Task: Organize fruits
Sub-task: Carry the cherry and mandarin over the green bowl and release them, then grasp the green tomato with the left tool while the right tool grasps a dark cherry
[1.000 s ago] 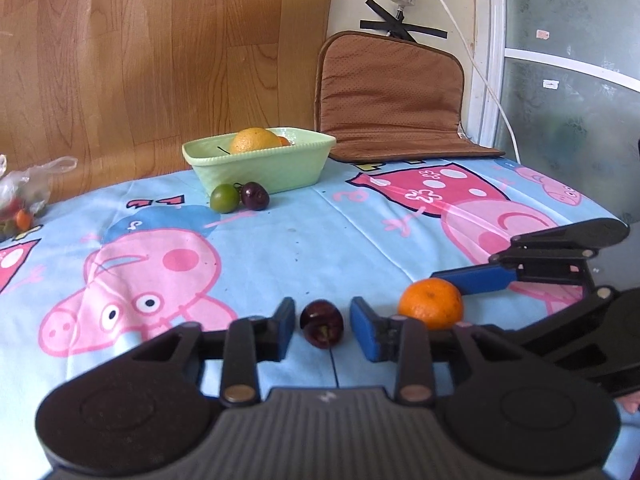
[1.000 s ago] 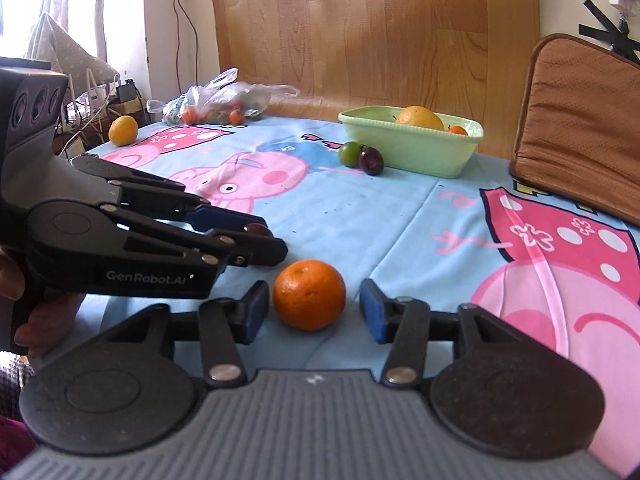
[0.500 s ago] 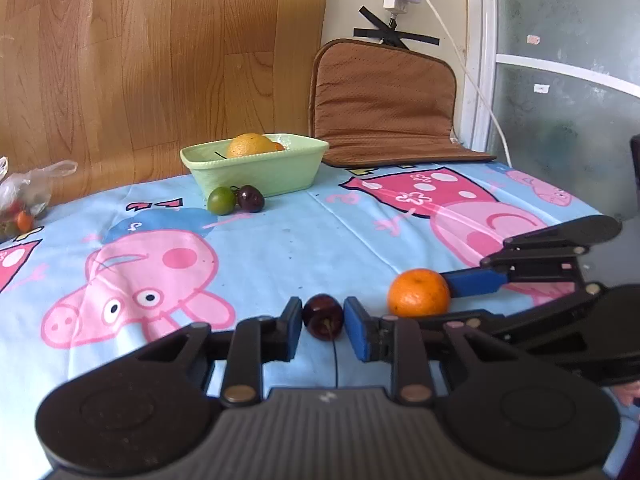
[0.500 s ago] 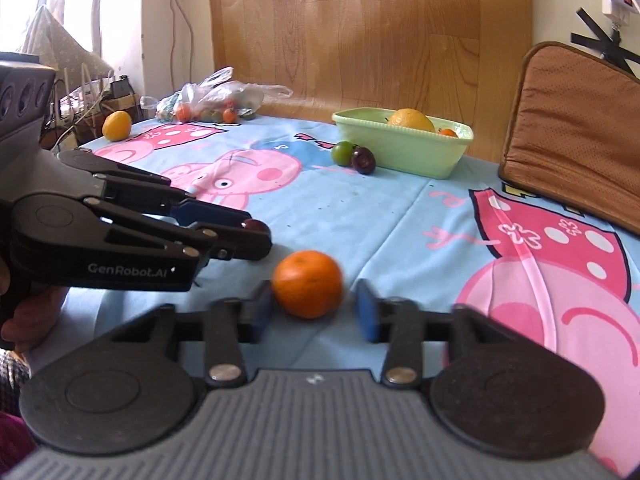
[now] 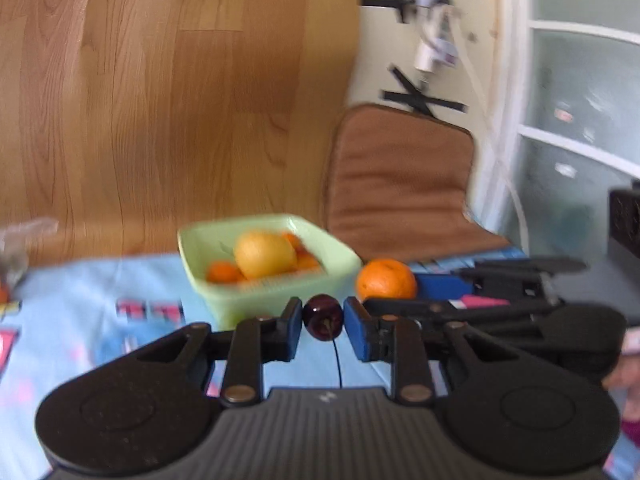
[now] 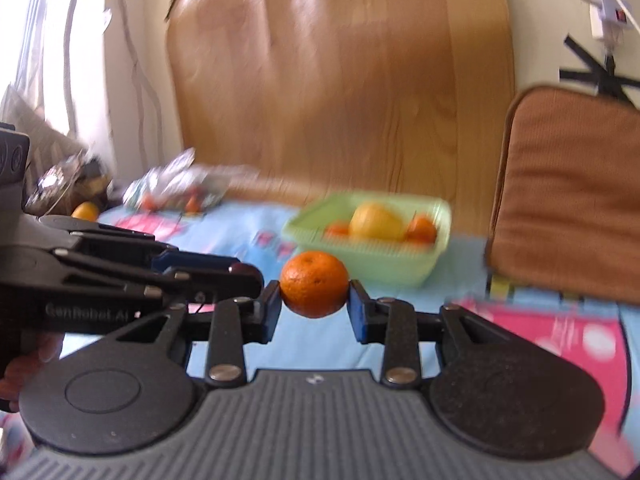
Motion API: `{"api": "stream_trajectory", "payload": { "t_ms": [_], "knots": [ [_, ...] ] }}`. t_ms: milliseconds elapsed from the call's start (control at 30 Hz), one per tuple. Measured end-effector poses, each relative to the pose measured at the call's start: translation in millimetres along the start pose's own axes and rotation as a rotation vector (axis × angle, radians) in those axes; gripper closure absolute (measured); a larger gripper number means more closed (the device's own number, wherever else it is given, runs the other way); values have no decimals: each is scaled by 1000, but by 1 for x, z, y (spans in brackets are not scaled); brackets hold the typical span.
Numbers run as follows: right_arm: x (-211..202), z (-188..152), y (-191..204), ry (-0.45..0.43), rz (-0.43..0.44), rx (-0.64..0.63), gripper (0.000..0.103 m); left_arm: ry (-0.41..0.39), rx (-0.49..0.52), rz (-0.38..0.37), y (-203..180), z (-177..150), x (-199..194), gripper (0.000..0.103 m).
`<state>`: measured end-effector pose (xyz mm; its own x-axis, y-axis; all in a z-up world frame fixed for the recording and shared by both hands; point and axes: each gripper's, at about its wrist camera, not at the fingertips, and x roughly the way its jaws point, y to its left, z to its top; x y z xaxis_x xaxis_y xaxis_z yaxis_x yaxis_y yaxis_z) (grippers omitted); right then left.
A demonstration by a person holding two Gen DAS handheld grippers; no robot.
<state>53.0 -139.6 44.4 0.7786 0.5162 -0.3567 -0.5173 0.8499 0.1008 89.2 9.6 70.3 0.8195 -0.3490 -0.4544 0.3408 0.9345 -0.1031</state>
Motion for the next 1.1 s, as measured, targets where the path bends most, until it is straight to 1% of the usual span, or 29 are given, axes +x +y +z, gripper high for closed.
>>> {"api": "stream_trajectory", "payload": {
  "t_ms": [100, 167, 267, 333, 400, 433, 500, 600, 633, 700, 767, 833, 900, 1000, 1067, 1100],
  "knots": [
    [34, 19, -23, -14, -19, 43, 65, 33, -46, 47, 27, 23, 44, 79],
    [57, 25, -36, -6, -34, 68, 65, 54, -53, 90, 41, 31, 71, 79],
    [86, 27, -49, 11, -68, 75, 65, 83, -58, 126, 54, 36, 103, 78],
    [102, 25, -58, 29, -78, 80, 64, 106, -46, 160, 59, 36, 121, 67],
    [112, 22, -63, 38, -104, 90, 63, 114, -34, 191, 61, 35, 129, 66],
    [112, 21, -66, 38, -113, 101, 63, 103, -39, 199, 62, 36, 126, 66],
    [101, 23, -70, 10, -108, 125, 63, 58, -74, 190, 66, 39, 112, 65],
    [73, 27, -68, -44, -97, 114, 63, 5, -118, 170, 69, 36, 77, 62],
    [64, 27, -66, -48, -76, 110, 63, -5, -127, 160, 70, 34, 66, 59],
    [49, 23, -57, -27, -9, 81, 63, -7, -146, 129, 70, 21, 46, 57],
    [40, 12, -44, 22, 55, 34, 63, 28, -169, 91, 71, 6, 39, 57],
    [44, 3, -30, 90, 87, -18, 63, 78, -199, 55, 72, -7, 42, 57],
    [55, -2, -17, 142, 88, -63, 63, 122, -231, 43, 71, -16, 50, 57],
    [81, -2, -10, 200, 113, -45, 63, 159, -299, 9, 75, -23, 62, 45],
    [96, -1, -7, 226, 95, -51, 63, 180, -349, -16, 79, -24, 74, 44],
    [102, -2, -7, 242, 102, -48, 63, 184, -368, -25, 81, -25, 78, 45]
  ]
}}
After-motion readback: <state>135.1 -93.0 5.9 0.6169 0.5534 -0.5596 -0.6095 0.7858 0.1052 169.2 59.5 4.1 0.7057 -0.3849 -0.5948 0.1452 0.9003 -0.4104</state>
